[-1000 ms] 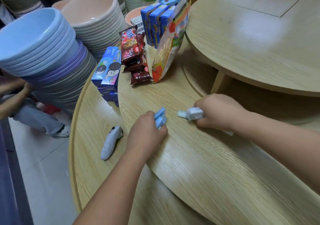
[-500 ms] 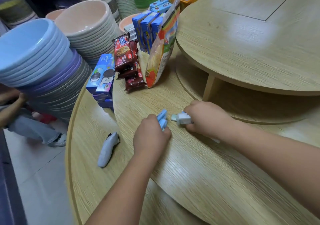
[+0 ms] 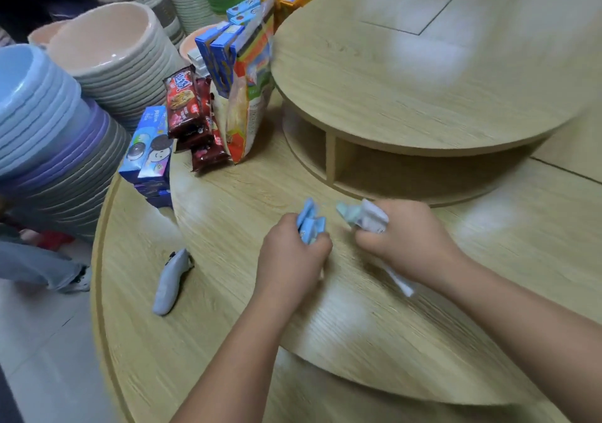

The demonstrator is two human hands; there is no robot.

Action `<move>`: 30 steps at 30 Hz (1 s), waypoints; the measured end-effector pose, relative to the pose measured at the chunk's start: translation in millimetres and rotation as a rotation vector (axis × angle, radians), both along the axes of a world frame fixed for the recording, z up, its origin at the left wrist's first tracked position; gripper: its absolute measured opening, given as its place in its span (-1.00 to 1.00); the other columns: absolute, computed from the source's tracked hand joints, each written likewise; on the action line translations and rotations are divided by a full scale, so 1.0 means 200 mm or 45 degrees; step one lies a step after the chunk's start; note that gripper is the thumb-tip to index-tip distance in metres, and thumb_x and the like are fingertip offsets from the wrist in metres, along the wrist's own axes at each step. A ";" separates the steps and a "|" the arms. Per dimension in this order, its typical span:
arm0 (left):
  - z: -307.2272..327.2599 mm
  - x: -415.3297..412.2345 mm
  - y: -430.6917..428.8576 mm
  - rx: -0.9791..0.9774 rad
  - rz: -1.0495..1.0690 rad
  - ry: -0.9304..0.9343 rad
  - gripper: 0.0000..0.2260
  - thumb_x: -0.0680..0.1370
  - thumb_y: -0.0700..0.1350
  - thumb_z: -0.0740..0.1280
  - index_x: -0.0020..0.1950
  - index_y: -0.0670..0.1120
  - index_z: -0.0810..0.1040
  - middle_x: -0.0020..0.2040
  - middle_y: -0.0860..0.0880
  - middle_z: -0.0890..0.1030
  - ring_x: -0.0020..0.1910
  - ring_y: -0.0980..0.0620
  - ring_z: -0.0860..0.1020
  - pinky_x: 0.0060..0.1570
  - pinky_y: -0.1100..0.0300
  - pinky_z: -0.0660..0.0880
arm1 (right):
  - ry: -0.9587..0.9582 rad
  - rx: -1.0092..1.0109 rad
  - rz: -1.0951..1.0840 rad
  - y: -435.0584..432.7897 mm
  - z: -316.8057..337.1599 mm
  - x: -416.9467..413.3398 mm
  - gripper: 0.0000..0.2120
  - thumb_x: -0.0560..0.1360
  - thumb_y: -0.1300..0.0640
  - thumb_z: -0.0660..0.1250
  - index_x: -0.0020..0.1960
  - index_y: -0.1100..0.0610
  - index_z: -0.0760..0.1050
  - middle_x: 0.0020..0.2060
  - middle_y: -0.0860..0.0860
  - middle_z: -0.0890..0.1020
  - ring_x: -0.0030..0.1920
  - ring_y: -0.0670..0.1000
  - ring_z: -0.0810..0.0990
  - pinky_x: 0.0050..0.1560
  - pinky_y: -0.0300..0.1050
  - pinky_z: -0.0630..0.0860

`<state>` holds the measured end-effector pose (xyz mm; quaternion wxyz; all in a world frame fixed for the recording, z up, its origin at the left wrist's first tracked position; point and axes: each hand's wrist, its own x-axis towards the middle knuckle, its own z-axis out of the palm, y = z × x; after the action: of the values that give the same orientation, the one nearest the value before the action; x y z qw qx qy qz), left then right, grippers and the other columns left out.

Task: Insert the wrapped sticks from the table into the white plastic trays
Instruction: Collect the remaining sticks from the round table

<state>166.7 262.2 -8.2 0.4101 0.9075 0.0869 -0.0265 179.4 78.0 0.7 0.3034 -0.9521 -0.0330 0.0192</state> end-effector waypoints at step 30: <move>0.87 -1.26 -2.89 -0.558 -0.789 0.543 -0.81 0.41 0.21 0.36 -0.03 0.20 0.56 -0.29 0.12 0.61 -0.36 0.19 0.56 -0.34 0.22 0.49 | 0.025 1.039 -1.284 -2.65 0.76 -1.92 -0.71 0.44 0.07 0.47 -0.38 0.09 0.46 -0.55 -0.10 0.49 -0.54 -0.14 0.46 -0.52 -0.30 0.39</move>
<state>-85.5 -314.8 166.2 0.5386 0.7564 -0.1146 -0.3530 -204.5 -452.3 153.2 0.6131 -0.6587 0.4161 -0.1310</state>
